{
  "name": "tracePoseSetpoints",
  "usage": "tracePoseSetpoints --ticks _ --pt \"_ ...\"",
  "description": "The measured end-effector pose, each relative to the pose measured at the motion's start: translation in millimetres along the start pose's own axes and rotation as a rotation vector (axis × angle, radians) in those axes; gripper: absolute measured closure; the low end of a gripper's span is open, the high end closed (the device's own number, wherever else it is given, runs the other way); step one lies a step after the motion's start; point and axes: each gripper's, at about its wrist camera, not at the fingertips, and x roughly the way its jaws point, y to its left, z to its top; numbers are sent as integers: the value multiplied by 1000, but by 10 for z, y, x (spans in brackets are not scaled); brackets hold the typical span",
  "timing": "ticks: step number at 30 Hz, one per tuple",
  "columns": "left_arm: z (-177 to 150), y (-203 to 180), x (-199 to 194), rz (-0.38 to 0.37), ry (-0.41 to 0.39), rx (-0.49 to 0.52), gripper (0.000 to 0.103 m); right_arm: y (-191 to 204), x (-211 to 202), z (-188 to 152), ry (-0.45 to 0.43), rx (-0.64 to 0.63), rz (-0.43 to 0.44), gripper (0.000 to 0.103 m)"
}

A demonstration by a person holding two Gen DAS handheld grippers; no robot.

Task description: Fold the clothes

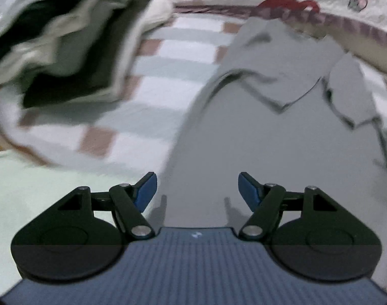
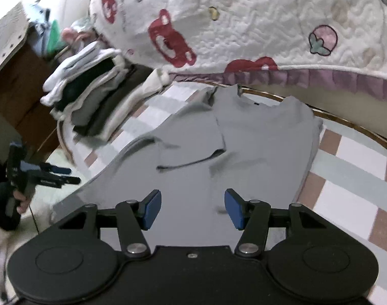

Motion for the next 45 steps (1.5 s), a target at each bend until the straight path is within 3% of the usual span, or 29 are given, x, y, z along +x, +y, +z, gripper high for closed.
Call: tracePoseSetpoints --ticks 3,7,11,13,16,18,20,23,29,34,36,40,41,45 --pt "-204 281 -217 15 44 -46 33 182 -244 -26 26 -55 -7 43" --pt "-494 573 -266 -71 101 -165 32 301 -426 -134 93 -11 40 43" --pt "-707 680 -83 -118 146 -246 32 200 -231 -405 319 182 99 43" --pt "-766 689 31 -110 155 -266 32 256 -122 -546 401 147 59 43" --pt "-787 680 166 -139 150 -295 32 478 -31 -696 460 -36 -25 43" --pt "-773 655 185 -144 149 -275 32 556 -26 -768 483 -85 3 43" --pt "-749 594 187 -144 148 -243 31 594 -45 -820 499 -93 60 54" --pt "-727 553 225 -135 164 -217 31 748 -133 -886 487 -153 116 66" --pt "-654 571 179 -128 130 -218 31 1269 -521 -945 470 -314 178 73" --pt "-572 533 210 -151 111 -224 31 1453 -861 -1189 563 -260 189 74" --pt "-562 516 273 -144 122 -221 31 1489 -921 -1348 574 -315 113 72" --pt "-557 523 334 -138 134 -229 31 1595 -866 -1707 521 -595 -141 52" --pt "-558 531 339 -141 136 -233 31 1589 -857 -1738 493 -630 -155 51" --pt "-583 550 341 -136 148 -249 31 1506 -887 -1644 338 -606 -60 44"
